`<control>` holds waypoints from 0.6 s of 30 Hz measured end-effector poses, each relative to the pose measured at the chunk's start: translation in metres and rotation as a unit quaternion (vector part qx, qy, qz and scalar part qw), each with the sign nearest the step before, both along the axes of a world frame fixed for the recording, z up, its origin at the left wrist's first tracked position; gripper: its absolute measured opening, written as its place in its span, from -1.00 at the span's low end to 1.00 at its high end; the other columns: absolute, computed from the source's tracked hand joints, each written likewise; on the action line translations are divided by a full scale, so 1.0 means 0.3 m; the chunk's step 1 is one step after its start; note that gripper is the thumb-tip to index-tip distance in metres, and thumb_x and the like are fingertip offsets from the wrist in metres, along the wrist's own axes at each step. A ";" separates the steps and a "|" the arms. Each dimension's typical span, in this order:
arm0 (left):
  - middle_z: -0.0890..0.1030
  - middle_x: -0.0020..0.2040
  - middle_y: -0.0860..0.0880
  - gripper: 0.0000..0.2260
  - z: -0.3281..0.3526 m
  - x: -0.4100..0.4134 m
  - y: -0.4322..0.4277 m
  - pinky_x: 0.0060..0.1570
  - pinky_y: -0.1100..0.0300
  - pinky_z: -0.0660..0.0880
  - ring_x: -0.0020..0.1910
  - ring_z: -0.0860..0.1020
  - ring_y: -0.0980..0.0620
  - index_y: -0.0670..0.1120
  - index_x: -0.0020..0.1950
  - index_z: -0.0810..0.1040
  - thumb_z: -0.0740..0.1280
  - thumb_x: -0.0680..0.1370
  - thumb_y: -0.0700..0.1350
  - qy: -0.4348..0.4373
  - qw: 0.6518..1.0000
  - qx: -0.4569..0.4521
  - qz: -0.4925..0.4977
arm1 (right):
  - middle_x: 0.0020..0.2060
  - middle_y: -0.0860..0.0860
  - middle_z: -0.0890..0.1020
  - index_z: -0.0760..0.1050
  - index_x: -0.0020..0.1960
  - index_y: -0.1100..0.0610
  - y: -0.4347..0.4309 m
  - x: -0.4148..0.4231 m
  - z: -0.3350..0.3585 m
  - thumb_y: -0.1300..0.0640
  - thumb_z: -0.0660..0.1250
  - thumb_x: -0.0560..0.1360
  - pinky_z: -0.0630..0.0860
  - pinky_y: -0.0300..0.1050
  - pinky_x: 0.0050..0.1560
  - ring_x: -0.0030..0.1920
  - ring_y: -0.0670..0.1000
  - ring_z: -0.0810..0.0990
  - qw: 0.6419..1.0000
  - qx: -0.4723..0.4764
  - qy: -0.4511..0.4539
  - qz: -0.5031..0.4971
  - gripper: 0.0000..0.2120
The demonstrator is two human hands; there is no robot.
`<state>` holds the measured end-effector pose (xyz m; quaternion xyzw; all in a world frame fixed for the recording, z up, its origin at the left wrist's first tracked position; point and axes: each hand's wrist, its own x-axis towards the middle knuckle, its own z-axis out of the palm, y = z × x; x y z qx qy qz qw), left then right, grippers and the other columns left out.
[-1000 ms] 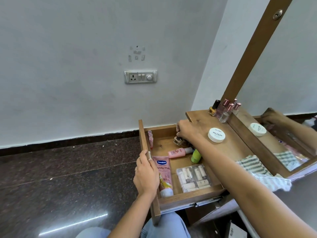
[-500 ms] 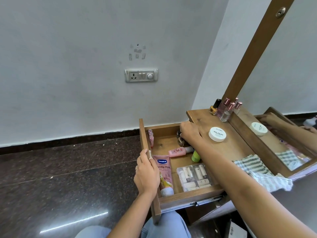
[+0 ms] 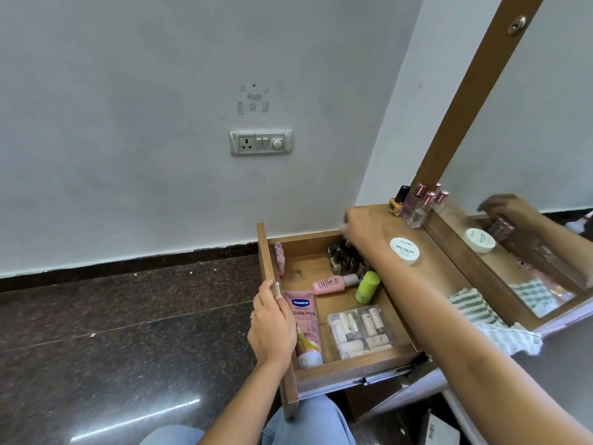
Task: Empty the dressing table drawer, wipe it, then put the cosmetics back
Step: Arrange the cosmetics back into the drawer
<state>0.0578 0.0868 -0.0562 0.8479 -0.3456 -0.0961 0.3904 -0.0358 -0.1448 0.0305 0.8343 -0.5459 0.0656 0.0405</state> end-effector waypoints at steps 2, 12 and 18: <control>0.54 0.25 -0.05 -0.68 -0.001 0.001 0.000 -0.29 0.16 0.46 -0.01 0.60 -0.03 0.00 0.40 0.32 0.15 0.64 -0.05 0.000 1.000 0.001 0.000 | 0.03 0.20 0.58 0.50 0.14 0.24 -0.045 -0.050 0.089 0.28 0.23 0.50 0.51 0.04 -0.04 0.08 0.22 0.54 0.995 -0.074 -0.060 -0.024 -0.76; 0.54 0.24 -0.02 -0.68 -0.006 0.001 -0.002 -0.29 0.19 0.46 -0.01 0.60 0.00 0.02 0.40 0.32 0.15 0.64 -0.03 -0.007 1.000 0.001 0.004 | 0.16 0.18 0.52 0.43 0.25 0.24 -0.217 -0.202 0.219 0.28 0.25 0.51 0.40 0.00 0.18 0.29 0.20 0.34 0.979 -0.092 0.163 -0.085 -0.69; 0.55 0.23 -0.01 -0.67 -0.007 -0.001 -0.007 -0.25 0.12 0.54 -0.01 0.60 0.00 0.02 0.40 0.33 0.18 0.63 -0.03 -0.002 1.000 0.001 0.009 | 0.12 0.20 0.53 0.47 0.21 0.28 -0.226 -0.212 0.189 0.36 0.23 0.50 0.42 0.00 0.17 0.24 0.20 0.39 0.980 -0.080 0.165 -0.083 -0.71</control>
